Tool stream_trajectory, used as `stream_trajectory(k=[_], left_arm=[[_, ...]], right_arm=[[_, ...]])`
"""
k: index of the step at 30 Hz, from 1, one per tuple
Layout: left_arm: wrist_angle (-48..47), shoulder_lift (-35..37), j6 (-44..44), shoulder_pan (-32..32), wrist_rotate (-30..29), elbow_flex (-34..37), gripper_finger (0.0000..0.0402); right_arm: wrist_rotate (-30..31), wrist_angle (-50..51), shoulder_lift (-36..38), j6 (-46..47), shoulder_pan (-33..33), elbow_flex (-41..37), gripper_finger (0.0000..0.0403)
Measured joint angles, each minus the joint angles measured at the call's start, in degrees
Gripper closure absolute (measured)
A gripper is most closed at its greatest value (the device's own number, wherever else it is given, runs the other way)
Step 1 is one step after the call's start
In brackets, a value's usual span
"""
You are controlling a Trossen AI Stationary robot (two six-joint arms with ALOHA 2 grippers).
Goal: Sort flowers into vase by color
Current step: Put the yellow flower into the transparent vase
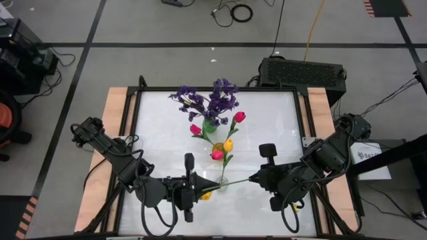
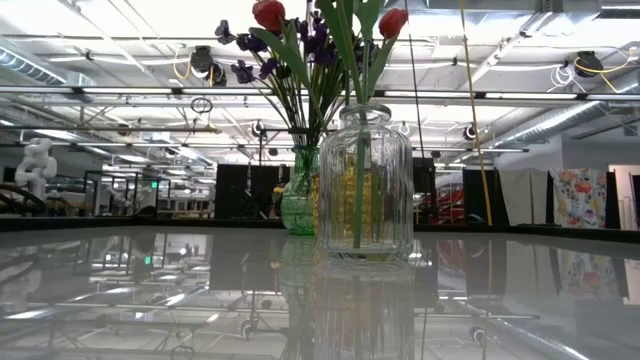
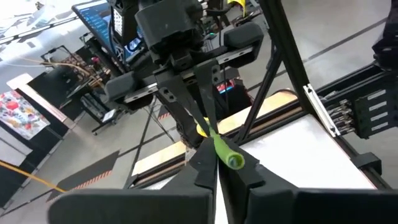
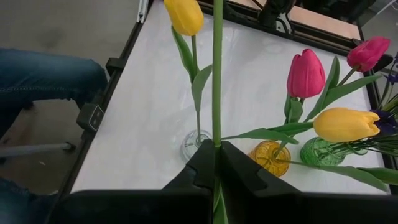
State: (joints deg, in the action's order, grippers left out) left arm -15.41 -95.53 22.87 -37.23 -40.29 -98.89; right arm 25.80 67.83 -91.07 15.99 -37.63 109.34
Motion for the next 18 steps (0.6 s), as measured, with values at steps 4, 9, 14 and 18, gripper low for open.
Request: stream_trajectory(k=[4,9,14,18], left_arm=[[0.0,0.0,0.0,0.0,1.7,0.0,0.0391],[1.4,0.0,-0.1,0.0,3.4,0.0,0.0364],[1.9,0.0,-0.1,0.0,3.7,0.0,0.0321],[2.4,0.0,-0.1,0.0,3.7,0.0,0.0304]], right_arm=[[0.0,-0.1,0.0,0.0,0.0,0.0,0.0397],[0.0,-0.6,0.0,0.0,0.0,0.0,0.0397],[0.0,-0.8,0.0,-0.2,0.0,0.0,0.0397],[0.0,-0.8,0.0,-0.2,0.0,0.0,0.0397]])
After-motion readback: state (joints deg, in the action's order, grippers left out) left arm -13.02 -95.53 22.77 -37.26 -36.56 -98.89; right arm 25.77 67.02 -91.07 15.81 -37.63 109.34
